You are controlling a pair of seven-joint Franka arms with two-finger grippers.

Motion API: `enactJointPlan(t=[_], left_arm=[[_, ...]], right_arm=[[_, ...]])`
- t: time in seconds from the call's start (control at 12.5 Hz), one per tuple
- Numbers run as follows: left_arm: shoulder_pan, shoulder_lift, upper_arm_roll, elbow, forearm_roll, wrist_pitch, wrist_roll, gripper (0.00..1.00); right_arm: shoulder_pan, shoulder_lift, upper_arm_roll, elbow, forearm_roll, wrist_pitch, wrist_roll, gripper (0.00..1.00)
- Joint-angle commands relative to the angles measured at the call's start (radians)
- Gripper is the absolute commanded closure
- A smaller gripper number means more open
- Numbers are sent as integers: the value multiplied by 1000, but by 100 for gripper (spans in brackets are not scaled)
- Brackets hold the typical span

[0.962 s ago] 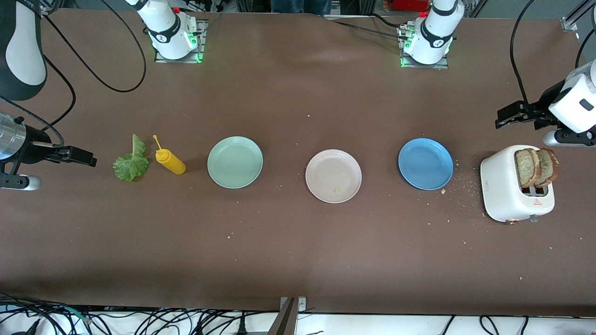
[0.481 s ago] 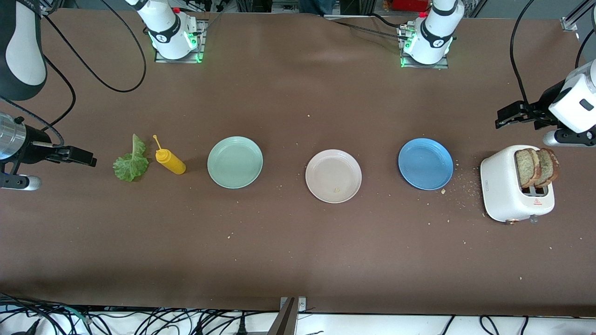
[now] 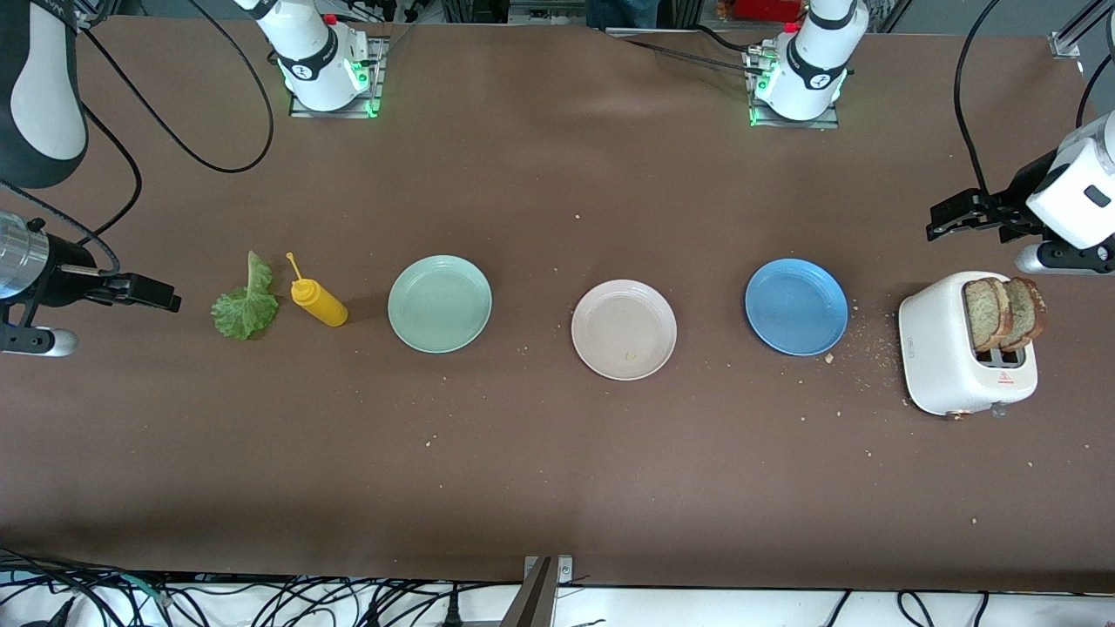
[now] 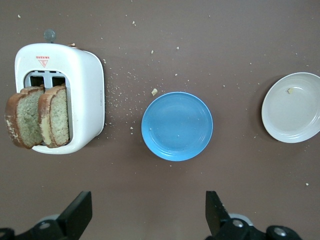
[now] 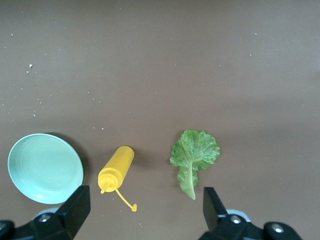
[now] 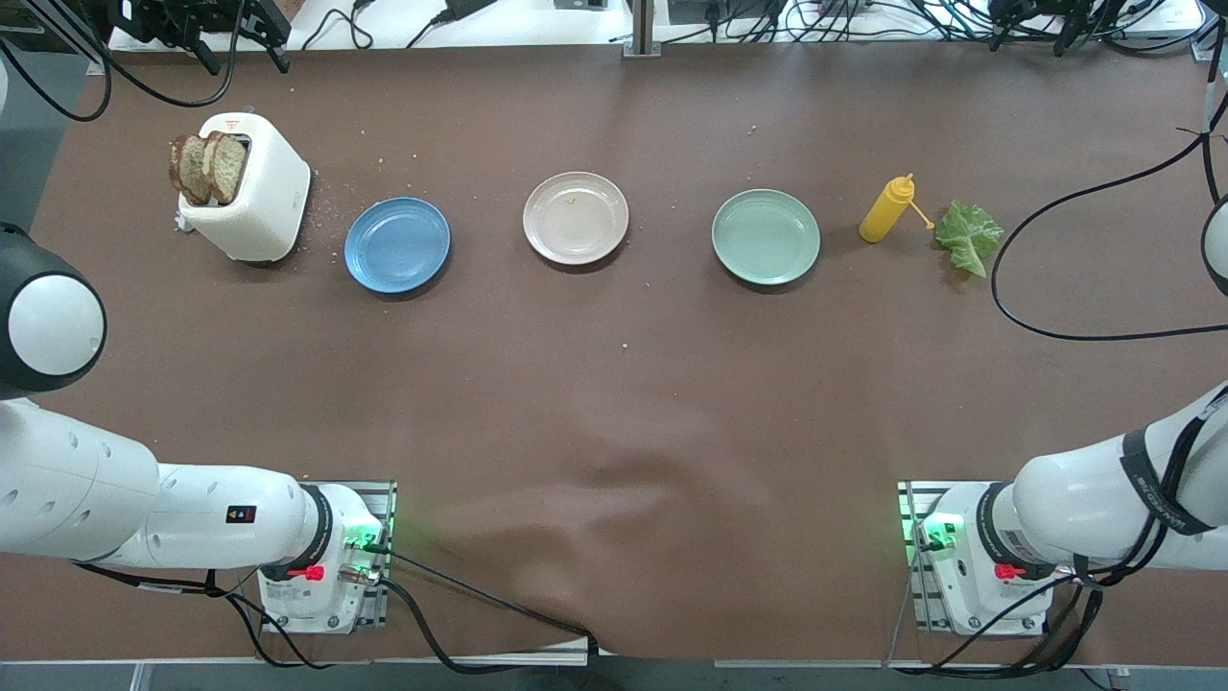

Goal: Make sandwich in beige plate with both arms

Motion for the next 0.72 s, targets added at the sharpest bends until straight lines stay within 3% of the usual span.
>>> enactJointPlan(t=[0.0,0.4,0.64], left_arm=[[5,-4,-7,-1,-12,3,-7,0],[4,10,-7,11,-12,3,-82,0],[4,43,-2,102,-11,0,-133,0]], right_arm=[[-8,7,2,18,18,-15,-2,0],[-8,7,2,18,18,-15,-2,0],[-8,7,2,20,18,-15,-4,0]])
